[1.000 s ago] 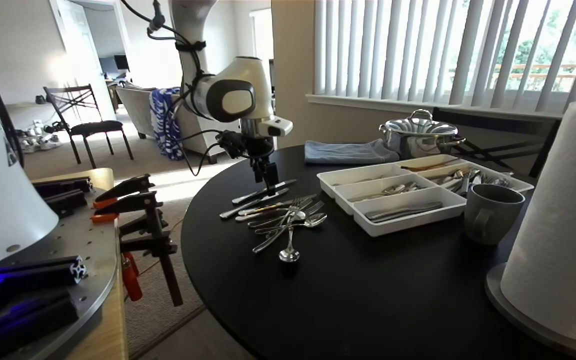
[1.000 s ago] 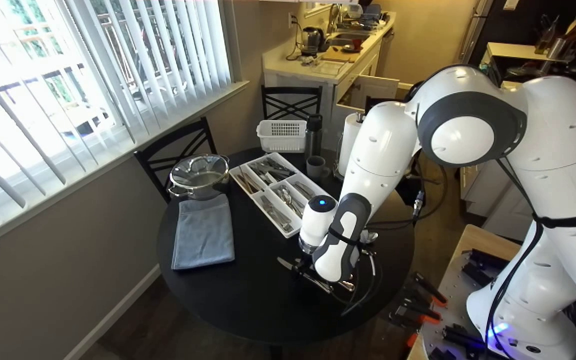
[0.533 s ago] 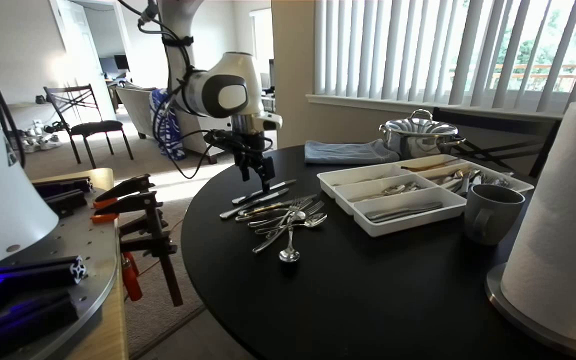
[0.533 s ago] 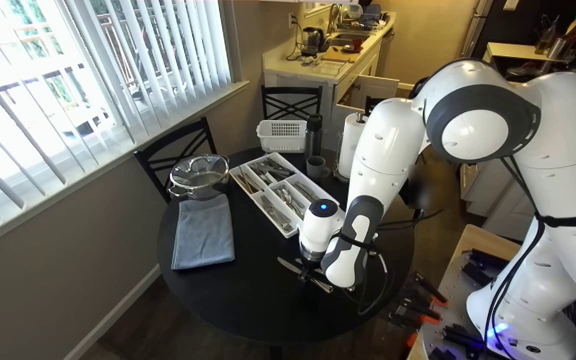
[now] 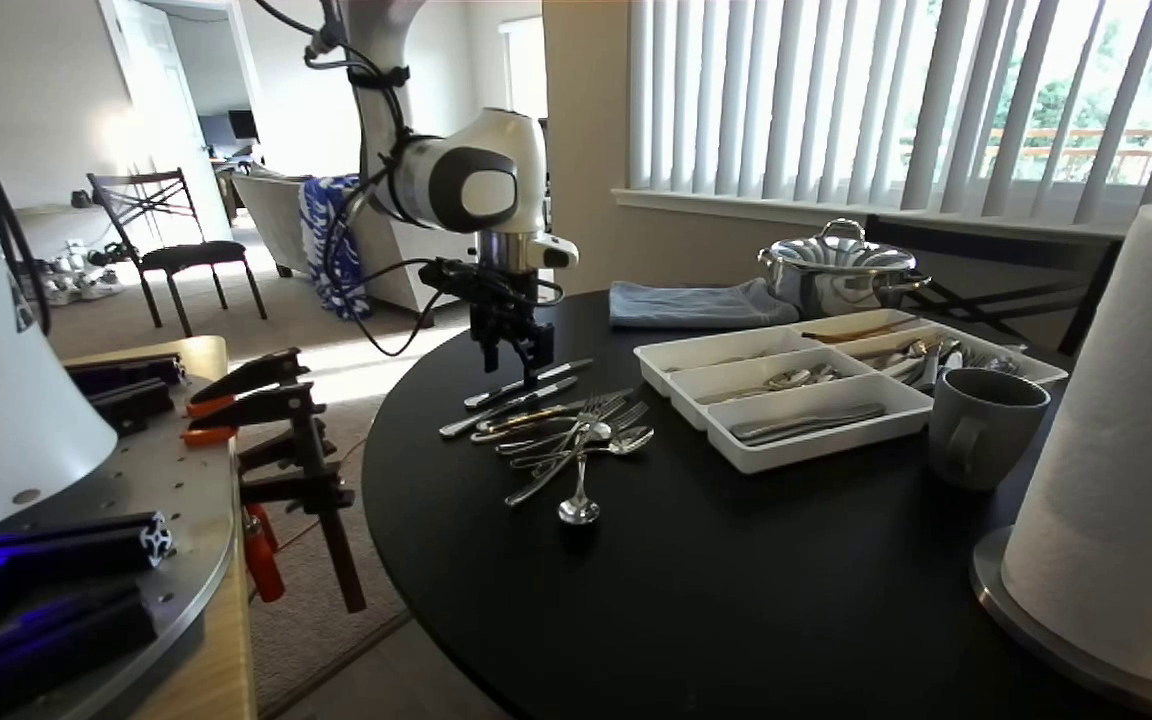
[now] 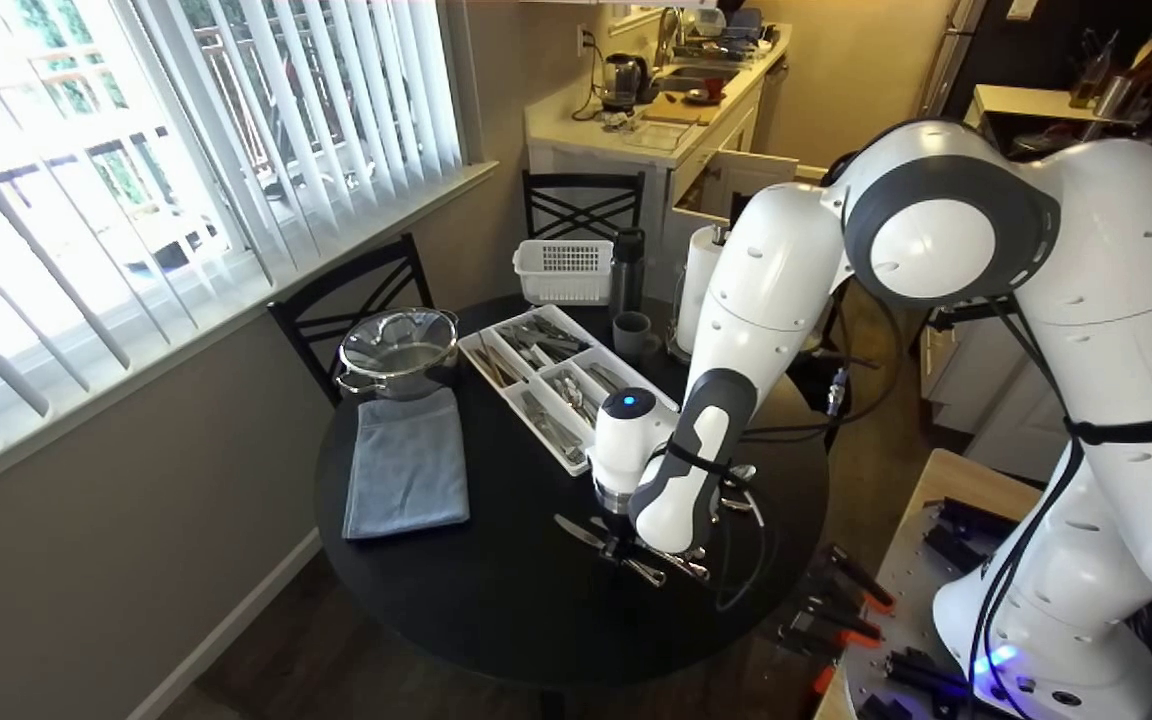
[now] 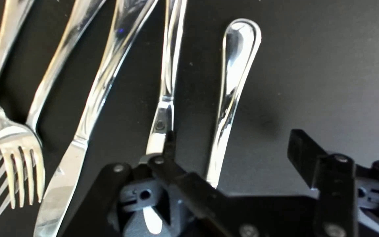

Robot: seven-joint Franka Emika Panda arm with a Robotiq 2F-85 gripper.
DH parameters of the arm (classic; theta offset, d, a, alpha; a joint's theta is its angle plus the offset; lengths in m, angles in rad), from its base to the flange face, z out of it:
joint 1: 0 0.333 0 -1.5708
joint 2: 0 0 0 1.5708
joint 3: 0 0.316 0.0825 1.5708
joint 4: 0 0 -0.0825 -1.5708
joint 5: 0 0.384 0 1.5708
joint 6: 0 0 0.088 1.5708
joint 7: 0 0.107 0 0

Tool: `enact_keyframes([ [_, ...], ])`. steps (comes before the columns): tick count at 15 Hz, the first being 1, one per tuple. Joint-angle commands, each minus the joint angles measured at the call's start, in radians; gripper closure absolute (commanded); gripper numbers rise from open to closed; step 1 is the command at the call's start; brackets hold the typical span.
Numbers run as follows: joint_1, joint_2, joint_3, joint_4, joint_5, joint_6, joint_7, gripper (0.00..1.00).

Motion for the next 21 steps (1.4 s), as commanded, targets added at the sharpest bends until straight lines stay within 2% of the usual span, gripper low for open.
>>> enact_keyframes([
  [1, -0.044, 0.012, 0.031, 0.038, -0.023, -0.07, -0.051, 0.44],
  [9, -0.035, 0.037, 0.039, 0.096, -0.026, -0.132, -0.069, 0.97],
  [11, -0.032, 0.038, 0.039, 0.101, -0.025, -0.135, -0.064, 1.0],
  [15, -0.015, 0.015, 0.025, 0.083, -0.032, -0.125, -0.052, 0.97],
  [21, 0.016, -0.161, -0.033, -0.007, -0.038, -0.114, 0.015, 0.97],
])
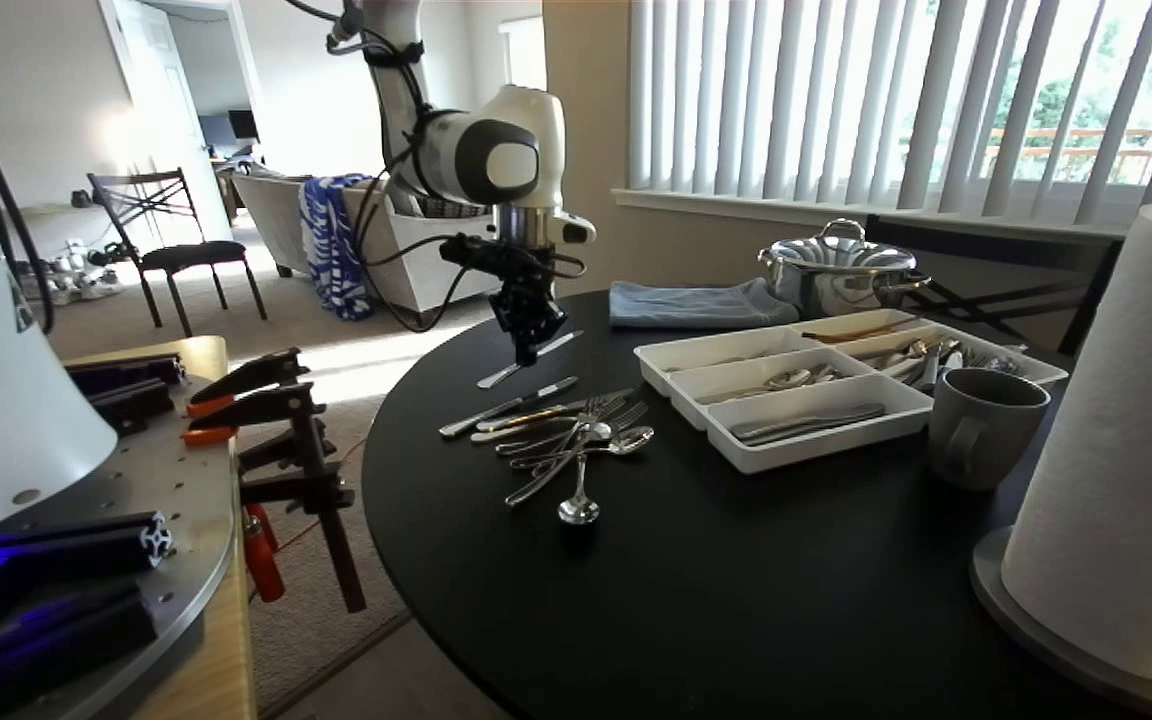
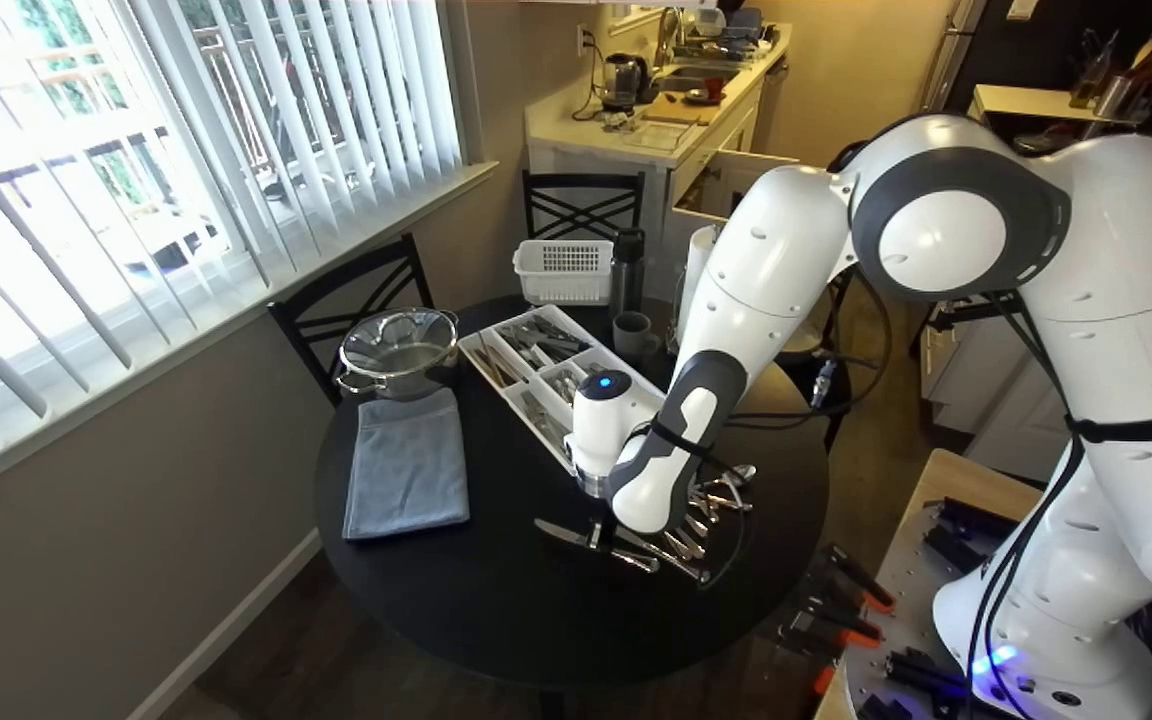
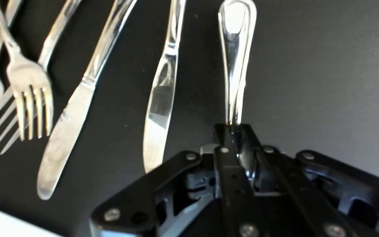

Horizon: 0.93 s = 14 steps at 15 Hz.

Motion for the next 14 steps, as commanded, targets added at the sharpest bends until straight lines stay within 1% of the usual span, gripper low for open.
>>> enact_keyframes([
  [1, 0.026, -0.162, -0.057, -0.078, -0.022, -0.012, 0.073, 0.97],
  [4, 0.044, -0.226, -0.109, -0.061, -0.015, -0.022, 0.162, 0.97],
  [5, 0.006, -0.153, -0.064, -0.021, -0.014, -0.006, 0.101, 0.97],
  [6, 0.005, -0.17, -0.07, -0.02, -0.014, -0.009, 0.107, 0.88],
  [14, 0.002, -0.144, -0.063, -0.014, -0.012, -0.01, 0.105, 0.88],
])
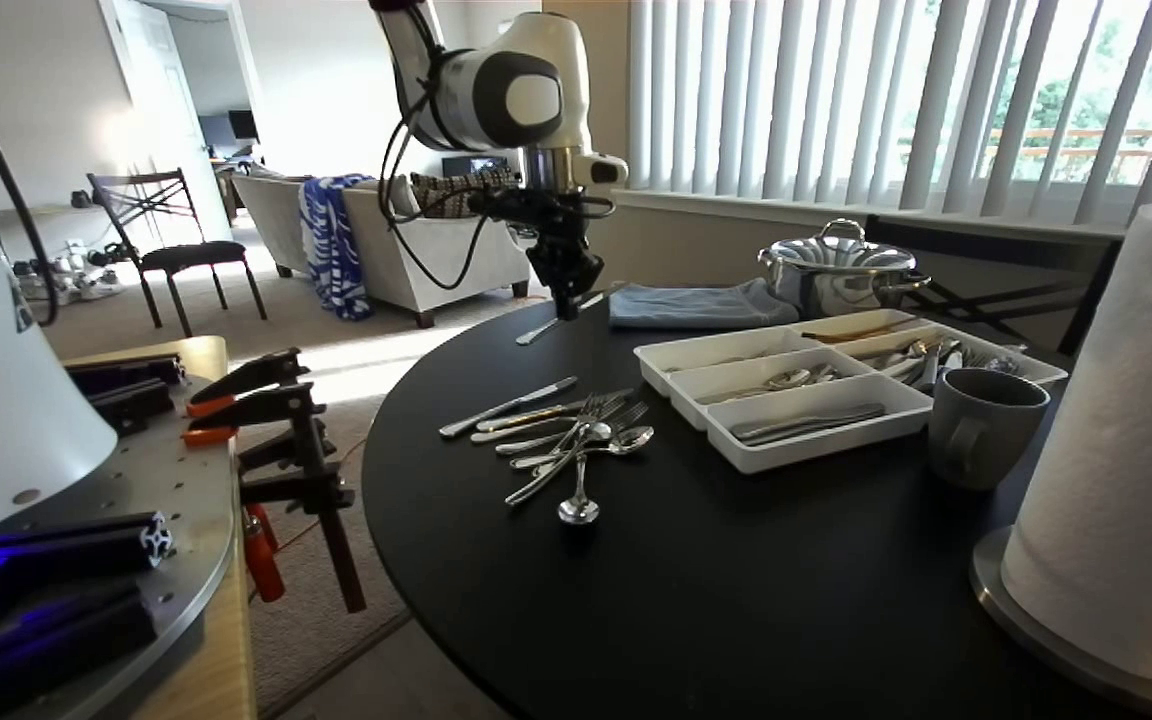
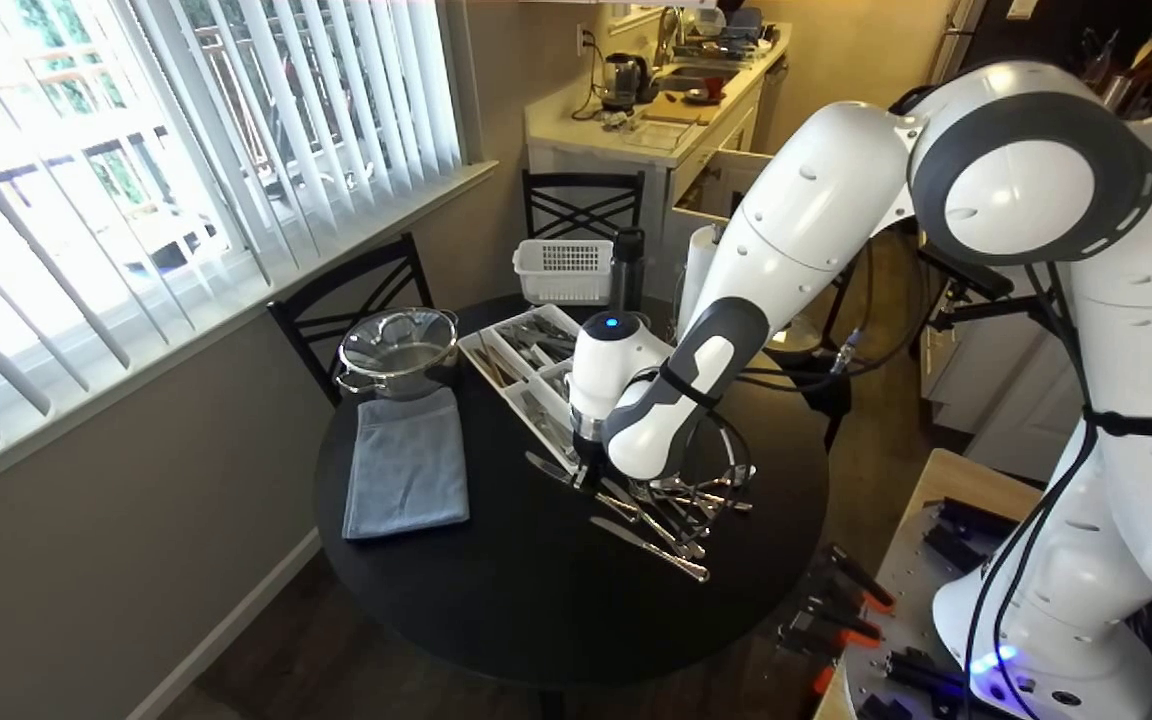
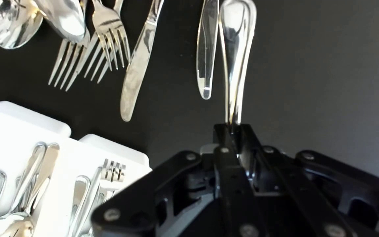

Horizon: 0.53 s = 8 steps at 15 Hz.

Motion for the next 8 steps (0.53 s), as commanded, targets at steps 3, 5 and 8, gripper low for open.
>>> enact_keyframes([
  [3, -0.048, -0.015, 0.008, -0.001, 0.007, 0.019, -0.001, 0.97],
  [5, -0.097, -0.021, 0.005, 0.016, 0.031, 0.026, -0.007, 0.97],
  [8, -0.149, 0.009, -0.022, 0.08, 0.049, 0.008, 0.011, 0.97],
])
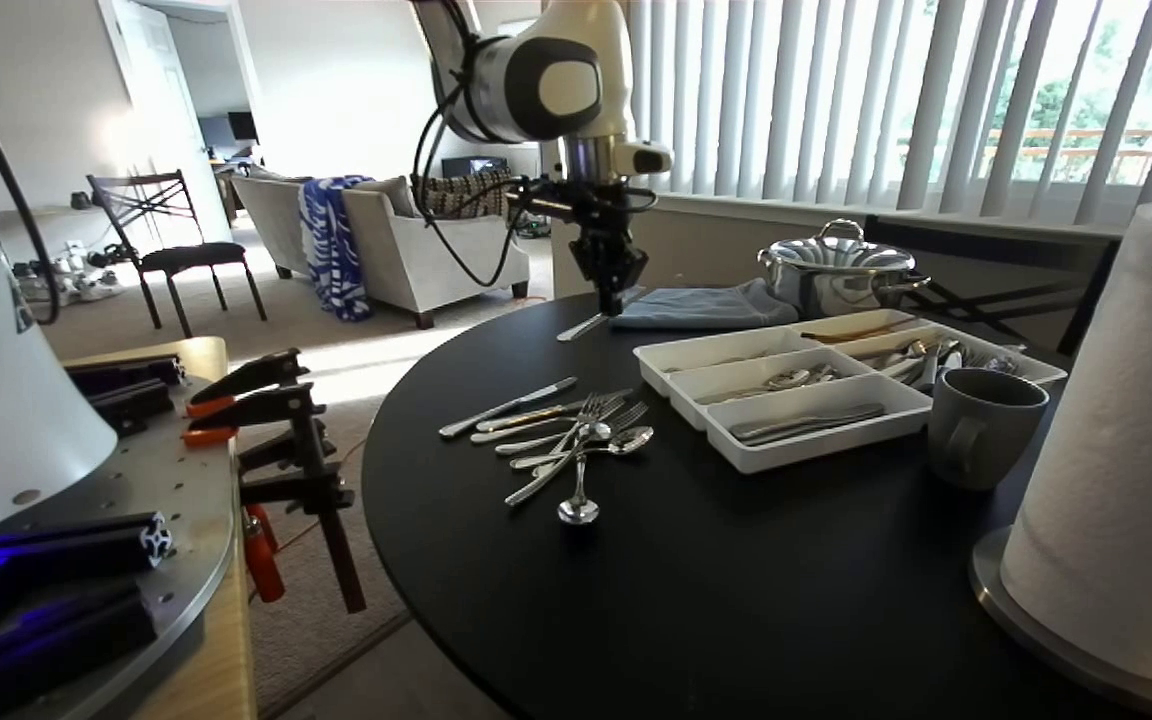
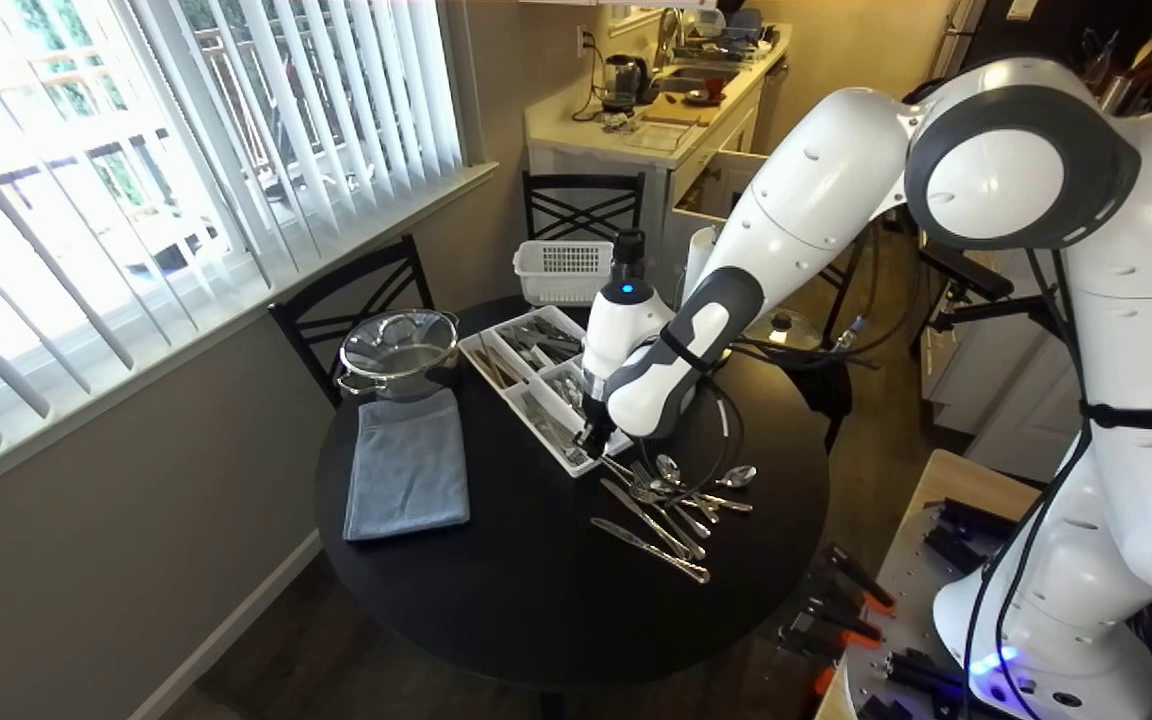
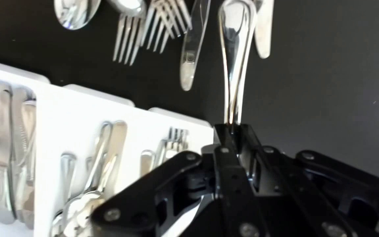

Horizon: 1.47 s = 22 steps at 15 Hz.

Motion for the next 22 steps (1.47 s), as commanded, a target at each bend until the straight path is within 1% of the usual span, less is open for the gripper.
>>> enact_keyframes([
  [1, -0.062, 0.031, -0.024, 0.074, 0.024, -0.019, 0.02, 0.97],
  [2, -0.069, 0.047, -0.038, 0.101, 0.019, -0.025, 0.026, 0.97],
  [4, -0.062, 0.095, -0.082, 0.18, 0.001, -0.039, 0.055, 0.97],
  [7, -0.013, 0.173, -0.164, 0.306, -0.036, -0.087, 0.121, 0.97],
  [9, 0.019, 0.216, -0.211, 0.371, -0.058, -0.128, 0.168, 0.97],
  [12, 0.067, 0.258, -0.277, 0.429, -0.103, -0.189, 0.234, 0.97],
  [15, 0.108, 0.289, -0.338, 0.462, -0.161, -0.257, 0.299, 0.97],
  [19, 0.111, 0.325, -0.365, 0.496, -0.201, -0.293, 0.357, 0.97],
  [22, 0.118, 0.383, -0.393, 0.558, -0.22, -0.326, 0.405, 0.97],
])
